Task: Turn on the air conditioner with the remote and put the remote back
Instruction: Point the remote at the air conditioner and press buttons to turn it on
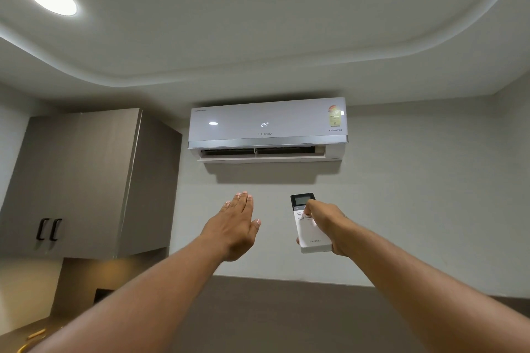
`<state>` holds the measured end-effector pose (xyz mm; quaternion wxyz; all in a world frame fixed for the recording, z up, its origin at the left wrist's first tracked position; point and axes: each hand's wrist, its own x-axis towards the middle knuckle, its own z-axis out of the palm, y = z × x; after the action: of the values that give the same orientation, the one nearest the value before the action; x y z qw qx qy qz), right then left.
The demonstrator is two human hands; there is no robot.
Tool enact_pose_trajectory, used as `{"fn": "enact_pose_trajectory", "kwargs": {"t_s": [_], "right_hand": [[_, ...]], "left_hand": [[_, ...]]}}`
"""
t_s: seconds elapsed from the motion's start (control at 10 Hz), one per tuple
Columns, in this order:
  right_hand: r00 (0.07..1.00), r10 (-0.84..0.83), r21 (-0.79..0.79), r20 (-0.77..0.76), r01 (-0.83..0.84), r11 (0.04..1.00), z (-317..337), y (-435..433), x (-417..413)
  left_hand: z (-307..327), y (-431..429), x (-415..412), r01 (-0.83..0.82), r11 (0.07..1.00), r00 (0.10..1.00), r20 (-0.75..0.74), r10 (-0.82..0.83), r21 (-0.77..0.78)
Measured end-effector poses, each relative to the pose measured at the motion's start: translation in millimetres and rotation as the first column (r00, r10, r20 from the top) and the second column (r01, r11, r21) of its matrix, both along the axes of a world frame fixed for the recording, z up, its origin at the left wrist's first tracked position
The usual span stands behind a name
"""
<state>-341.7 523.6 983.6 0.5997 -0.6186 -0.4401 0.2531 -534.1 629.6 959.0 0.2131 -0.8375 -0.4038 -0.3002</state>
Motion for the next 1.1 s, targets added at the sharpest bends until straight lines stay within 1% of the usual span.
{"fn": "enact_pose_trajectory", "kwargs": {"t_s": [0.3, 0.6, 0.8, 0.9, 1.1], "right_hand": [[0.999, 0.012, 0.008, -0.039, -0.012, 1.000, 1.3, -2.9, -2.5], [1.000, -0.009, -0.012, 0.011, 0.010, 1.000, 1.2, -4.7, -5.7], [0.999, -0.035, -0.006, 0.009, 0.035, 0.999, 0.0, -5.2, -4.8], [0.998, -0.051, -0.029, 0.032, 0.051, 0.998, -2.3, -5.2, -4.2], [0.999, -0.047, -0.010, 0.016, 0.047, 0.999, -2.1, -5.6, -6.2]], "left_hand": [[1.5, -0.7, -2.3, 0.005, 1.000, 1.000, 0.001, -0.005, 0.002], [1.2, -0.8, -2.7, 0.007, 1.000, 1.000, 0.001, -0.007, 0.005], [0.4, 0.8, -5.3, 0.004, 1.000, 1.000, -0.002, -0.004, 0.003], [-0.5, 0.9, -6.5, 0.005, 1.000, 1.000, -0.003, -0.005, 0.002], [0.1, 0.2, -7.1, 0.008, 1.000, 1.000, -0.002, -0.008, 0.002]]}}
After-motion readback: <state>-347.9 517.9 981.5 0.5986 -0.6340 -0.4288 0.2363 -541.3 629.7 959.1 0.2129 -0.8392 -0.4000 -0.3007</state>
